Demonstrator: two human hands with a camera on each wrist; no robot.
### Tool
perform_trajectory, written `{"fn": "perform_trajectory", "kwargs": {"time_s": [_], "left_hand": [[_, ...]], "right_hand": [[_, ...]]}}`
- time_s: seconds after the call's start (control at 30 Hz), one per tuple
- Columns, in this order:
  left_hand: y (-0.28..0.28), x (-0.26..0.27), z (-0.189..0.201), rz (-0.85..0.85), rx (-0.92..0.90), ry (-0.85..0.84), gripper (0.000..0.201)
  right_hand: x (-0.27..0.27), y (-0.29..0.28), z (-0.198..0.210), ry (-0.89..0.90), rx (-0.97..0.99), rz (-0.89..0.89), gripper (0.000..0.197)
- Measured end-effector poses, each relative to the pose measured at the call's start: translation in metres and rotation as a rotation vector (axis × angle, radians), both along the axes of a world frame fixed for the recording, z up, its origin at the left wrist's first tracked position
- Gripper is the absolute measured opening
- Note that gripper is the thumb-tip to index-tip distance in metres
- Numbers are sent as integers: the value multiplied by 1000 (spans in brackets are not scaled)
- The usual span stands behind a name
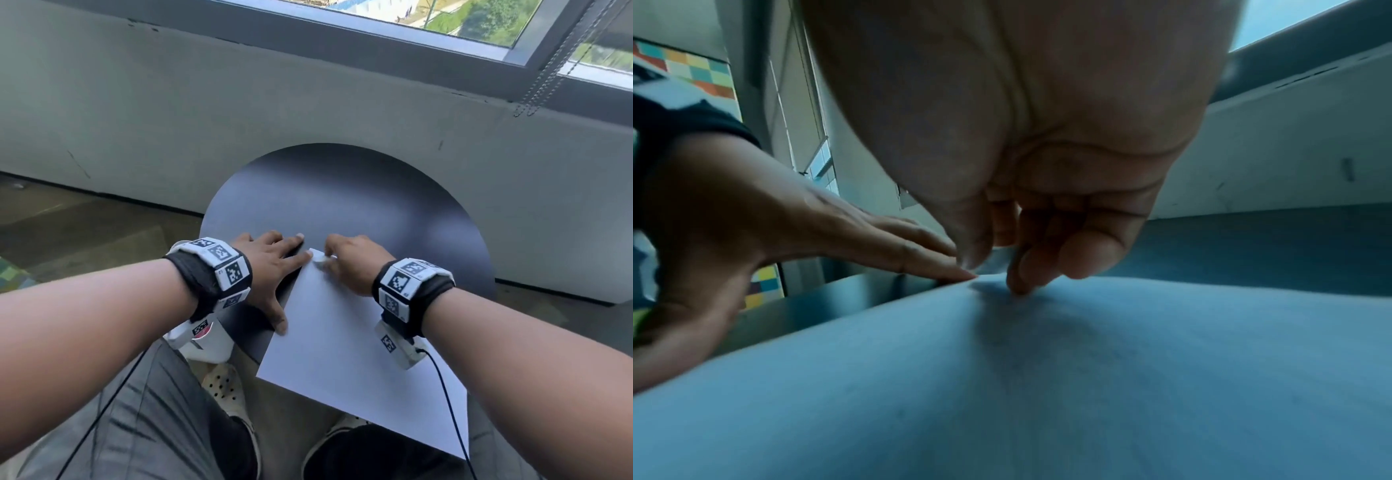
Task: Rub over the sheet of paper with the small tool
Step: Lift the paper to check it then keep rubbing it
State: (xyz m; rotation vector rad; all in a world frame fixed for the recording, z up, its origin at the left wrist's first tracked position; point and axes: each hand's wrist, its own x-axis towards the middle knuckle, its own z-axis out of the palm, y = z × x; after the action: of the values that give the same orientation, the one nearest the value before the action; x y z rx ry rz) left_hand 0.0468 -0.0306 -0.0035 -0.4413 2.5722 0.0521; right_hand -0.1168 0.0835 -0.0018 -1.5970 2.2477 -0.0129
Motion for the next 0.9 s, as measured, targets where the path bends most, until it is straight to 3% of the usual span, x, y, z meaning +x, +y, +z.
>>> {"fn": "perform_trajectory", "kwargs": {"time_s": [0.1,0.27,0.33,0.43,0.53,0.63,0.73,0.9], "left_hand": [[-3,-1,1,15,7,-25,139],[-2,-7,-1,2,-14,-23,145],[-5,-7,-4,2,-27,-35,149],[-8,-7,-7,26,-31,-67,151],[-9,-9,-6,41,-11,-93,153],[-9,-10,-6,50,10,-96,154],[-8,-11,-6,58,11,-114,155],[-1,-14,-1,83,-5,-142,155]], "right_hand": [[4,0,-7,81,-14,31,27],[42,23,-12,53,-86,344,20],[39,18,-11,54,-60,300,21],[13,-6,-10,97,-49,85,25],[6,-14,-12,130,-40,56,25],[30,6,-9,78,-85,240,19],[41,25,-2,25,13,412,16],[4,2,-4,156,25,15,24]]}}
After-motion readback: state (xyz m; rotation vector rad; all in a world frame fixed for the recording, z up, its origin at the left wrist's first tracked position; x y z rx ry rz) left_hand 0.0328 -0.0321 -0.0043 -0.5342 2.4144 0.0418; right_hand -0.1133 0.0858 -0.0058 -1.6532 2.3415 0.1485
